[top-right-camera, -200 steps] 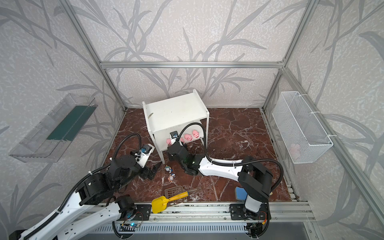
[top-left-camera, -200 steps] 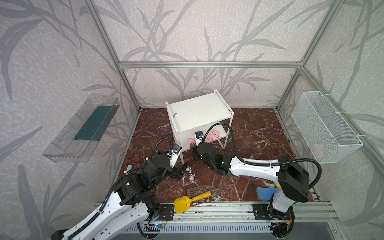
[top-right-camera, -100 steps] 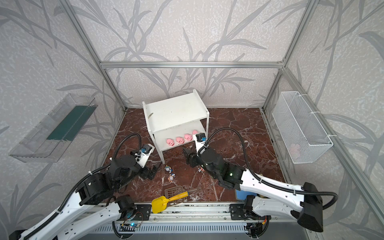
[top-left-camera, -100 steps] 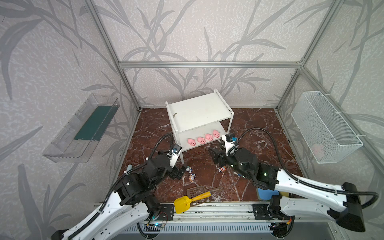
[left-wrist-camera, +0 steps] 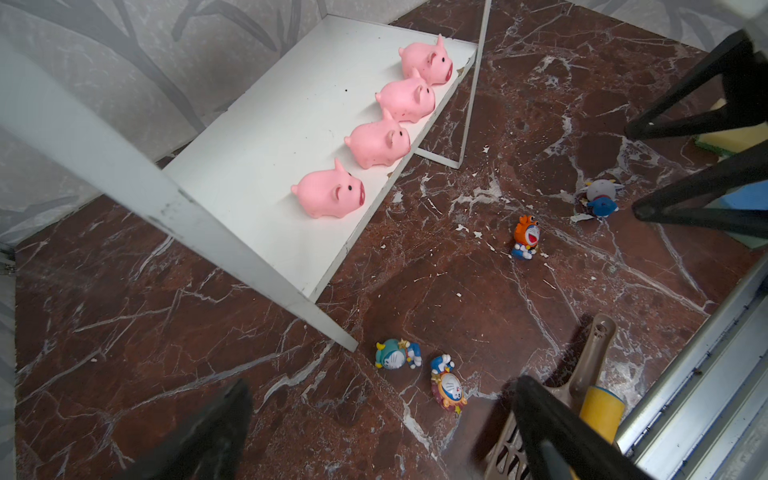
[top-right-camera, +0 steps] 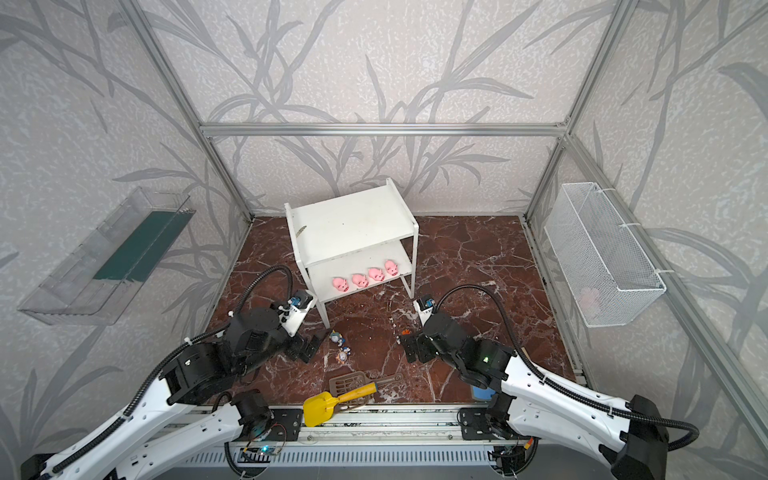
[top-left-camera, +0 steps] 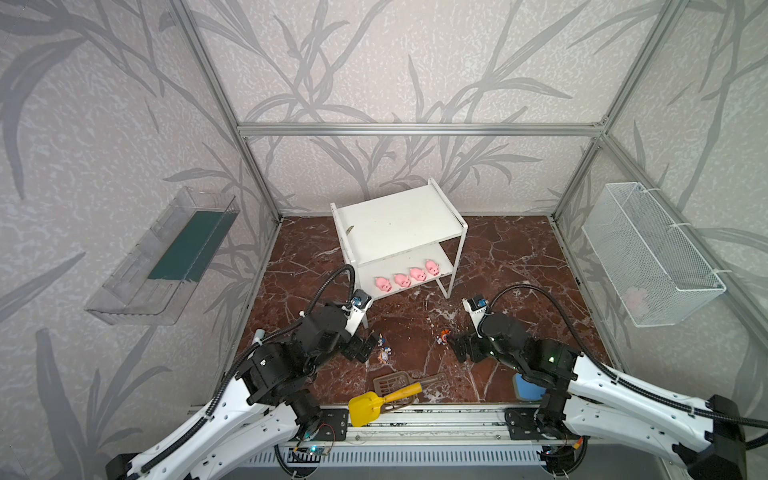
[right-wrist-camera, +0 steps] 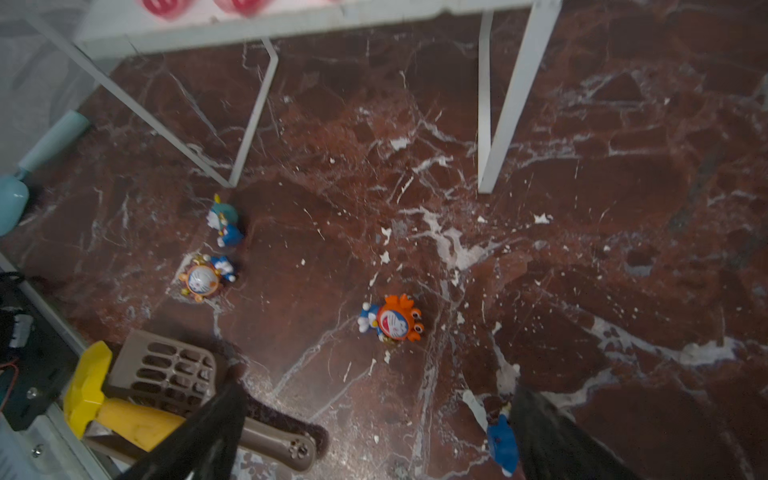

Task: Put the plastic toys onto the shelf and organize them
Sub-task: 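Release the pig and withdraw the right gripper from the shelf, then lower the right gripper onto the white horned Doraemon figure and close it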

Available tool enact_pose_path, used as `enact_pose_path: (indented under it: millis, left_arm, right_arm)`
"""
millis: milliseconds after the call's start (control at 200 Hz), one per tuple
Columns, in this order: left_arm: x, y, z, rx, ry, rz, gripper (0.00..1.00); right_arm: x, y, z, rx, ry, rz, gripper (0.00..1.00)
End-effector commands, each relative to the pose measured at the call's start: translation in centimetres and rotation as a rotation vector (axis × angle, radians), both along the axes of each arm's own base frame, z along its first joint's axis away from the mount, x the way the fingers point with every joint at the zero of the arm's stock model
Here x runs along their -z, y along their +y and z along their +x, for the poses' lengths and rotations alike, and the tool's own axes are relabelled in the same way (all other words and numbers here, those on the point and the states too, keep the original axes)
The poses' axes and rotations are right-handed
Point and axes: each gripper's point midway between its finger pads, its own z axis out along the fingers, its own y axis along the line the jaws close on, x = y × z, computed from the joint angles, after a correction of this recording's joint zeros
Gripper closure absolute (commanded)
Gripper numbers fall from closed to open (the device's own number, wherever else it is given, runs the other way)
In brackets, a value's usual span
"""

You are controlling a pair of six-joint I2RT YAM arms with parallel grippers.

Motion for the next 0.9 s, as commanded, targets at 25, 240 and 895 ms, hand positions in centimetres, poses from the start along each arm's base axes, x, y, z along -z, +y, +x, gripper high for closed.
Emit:
enact_pose_path:
  millis: [25, 240, 895]
  left_arm:
    - [-0.2, -1.0, -0.4, 0.039, 0.032, -0.047, 0.01]
    - [1.5, -3.5, -1.1, 0.108, 0.159, -0.034, 0.01]
    - [4.6, -13.0, -3.1, 0.292, 0.186, -0.039, 0.01]
  right_arm:
    - [1.8, -1.5, 0.5, 0.099, 0.068, 0.0, 0.0]
    - [5.7, -6.2, 0.9, 0.353, 0.264, -0.058, 0.07]
    - [9.5, -9.8, 1.3, 0.53, 0.351, 0.002, 0.53]
